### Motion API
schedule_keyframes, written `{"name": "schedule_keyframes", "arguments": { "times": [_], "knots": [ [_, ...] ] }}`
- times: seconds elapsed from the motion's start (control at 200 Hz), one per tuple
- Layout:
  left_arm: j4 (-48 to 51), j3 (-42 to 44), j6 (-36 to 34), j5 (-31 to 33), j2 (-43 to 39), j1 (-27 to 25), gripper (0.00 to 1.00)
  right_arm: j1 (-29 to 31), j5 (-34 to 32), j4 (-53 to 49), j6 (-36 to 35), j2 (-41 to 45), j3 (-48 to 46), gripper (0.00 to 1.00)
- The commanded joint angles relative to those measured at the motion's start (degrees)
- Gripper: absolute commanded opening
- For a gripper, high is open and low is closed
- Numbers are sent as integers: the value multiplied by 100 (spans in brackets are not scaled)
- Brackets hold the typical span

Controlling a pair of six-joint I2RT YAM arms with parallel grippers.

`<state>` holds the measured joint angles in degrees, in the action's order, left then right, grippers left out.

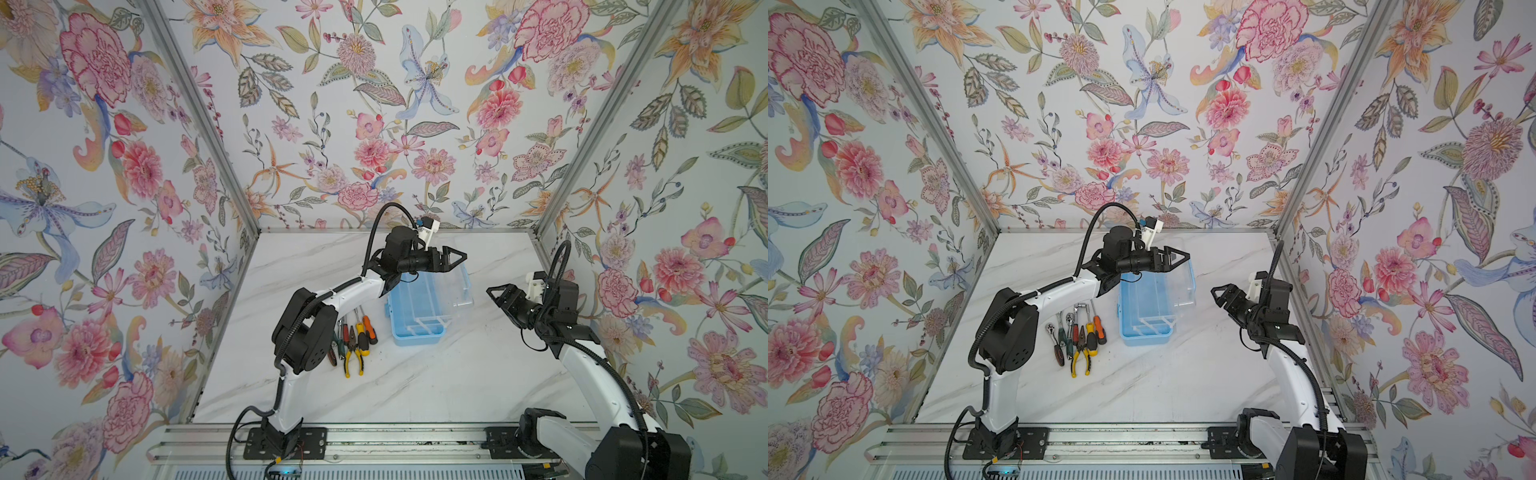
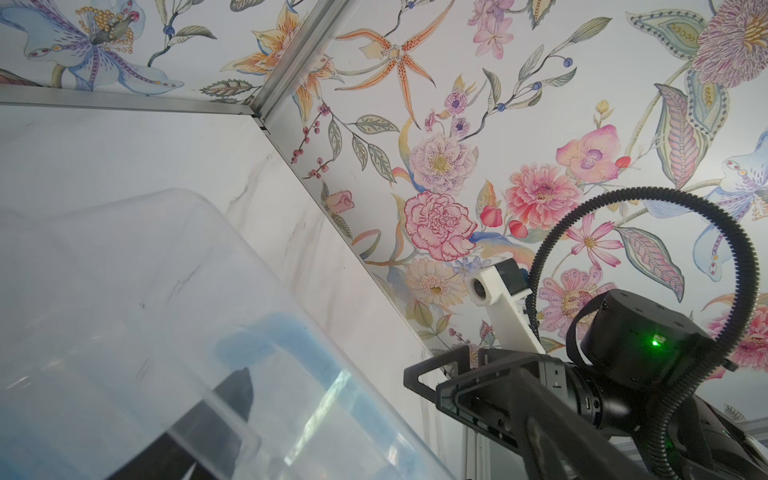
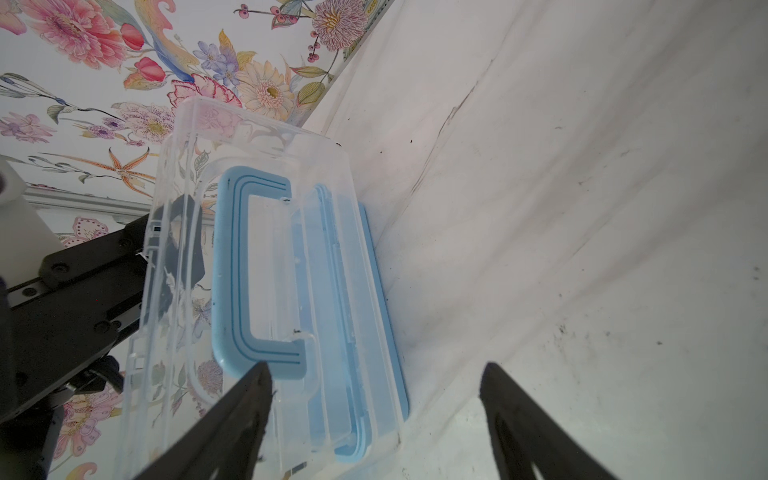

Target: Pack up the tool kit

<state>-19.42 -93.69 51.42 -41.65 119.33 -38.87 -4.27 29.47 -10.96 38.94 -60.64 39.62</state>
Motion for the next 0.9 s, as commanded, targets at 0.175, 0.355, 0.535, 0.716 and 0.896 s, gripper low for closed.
{"name": "schedule_keyframes", "arguments": {
  "times": [0.175, 0.355, 0.535, 0.716, 0.896],
  "knots": [
    [331, -423, -158, -178, 308, -151, 99, -49, -62, -144, -197, 112, -86, 82],
    [82, 226, -119, -120, -2, -53, 99, -42, -99, -171, -251, 64, -38, 83],
    [-241, 697, -15, -124, -217, 68, 99, -65, -283, -266, -366, -5, 20, 83],
    [-463, 823, 63, -196, -223, 91, 99, -226, -283, -308, -485, -75, 63, 84],
    [-857, 1234, 249, -238, -350, 143, 98, -456, -335, -320, -624, -212, 54, 83]
  ]
}}
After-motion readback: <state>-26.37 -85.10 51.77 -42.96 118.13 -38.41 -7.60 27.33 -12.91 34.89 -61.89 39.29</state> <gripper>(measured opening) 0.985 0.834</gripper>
